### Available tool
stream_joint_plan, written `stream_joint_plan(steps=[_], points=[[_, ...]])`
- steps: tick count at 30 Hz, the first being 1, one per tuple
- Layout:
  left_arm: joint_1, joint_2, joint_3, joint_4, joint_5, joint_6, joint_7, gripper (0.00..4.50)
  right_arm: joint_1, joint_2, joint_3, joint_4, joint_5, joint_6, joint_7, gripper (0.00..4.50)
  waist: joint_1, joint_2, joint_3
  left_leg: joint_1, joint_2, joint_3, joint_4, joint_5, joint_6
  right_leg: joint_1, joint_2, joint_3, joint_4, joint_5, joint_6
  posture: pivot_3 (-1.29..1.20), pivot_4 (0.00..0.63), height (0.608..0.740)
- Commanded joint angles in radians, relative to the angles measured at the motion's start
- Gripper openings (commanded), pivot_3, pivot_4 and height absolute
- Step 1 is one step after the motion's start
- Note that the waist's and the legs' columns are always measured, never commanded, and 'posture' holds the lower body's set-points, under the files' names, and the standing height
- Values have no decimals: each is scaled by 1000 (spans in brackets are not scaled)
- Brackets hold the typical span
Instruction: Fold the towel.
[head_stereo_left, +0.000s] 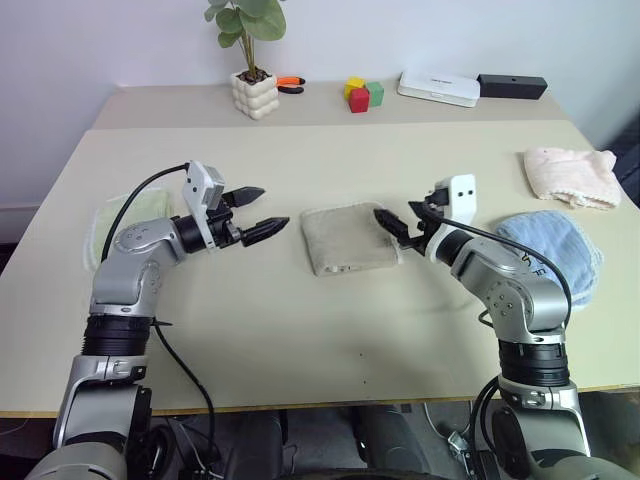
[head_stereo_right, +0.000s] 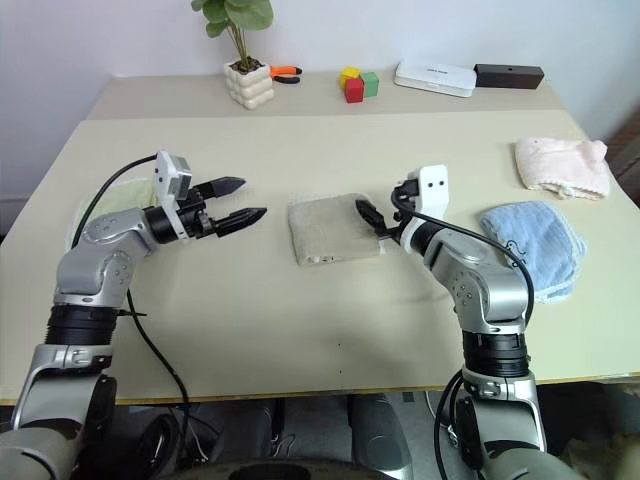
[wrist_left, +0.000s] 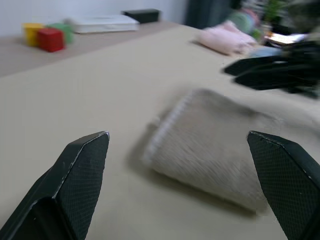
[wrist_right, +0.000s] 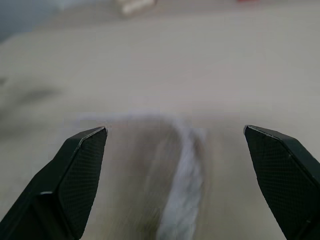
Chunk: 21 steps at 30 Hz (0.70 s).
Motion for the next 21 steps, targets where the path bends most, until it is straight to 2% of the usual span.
stream_joint_plan(steps=[1,6,11,14,17,21], points=[[27,51,9,-67,-44,22,-84,4500,-22,-17,52,27,-66,2,-15,4459,0,0,0,0,0,0,0,0,0,0,0,0,0,0,0,0,150,740],[79,96,19,-160,-83,53,-129,4500,-52,-7,72,102,-90,38,-6,4459,1,0,0,-4,0,0,1,0,0,-3,0,0,0,0,0,0,150,740],[88,92,31,-175,-79,32,-99,4500,-75,5,77,151,-67,116,35,4459,0,0,0,-6,0,0,2,0,0,-6,0,0,2,0,0,0,150,740],[85,72,30,-171,-70,17,-66,4500,-91,39,28,141,23,210,77,3690,-1,0,0,-5,0,0,2,0,0,-6,0,0,3,0,0,0,150,740],[87,57,24,-171,-69,8,-48,4500,-102,58,-2,136,55,249,84,2078,-2,0,0,-5,0,0,2,0,0,-6,0,0,4,0,0,0,150,740],[76,34,13,-161,-65,0,-32,4500,-110,77,-64,141,90,274,63,148,0,0,0,-6,0,0,2,0,0,-7,0,0,4,0,0,0,150,740]])
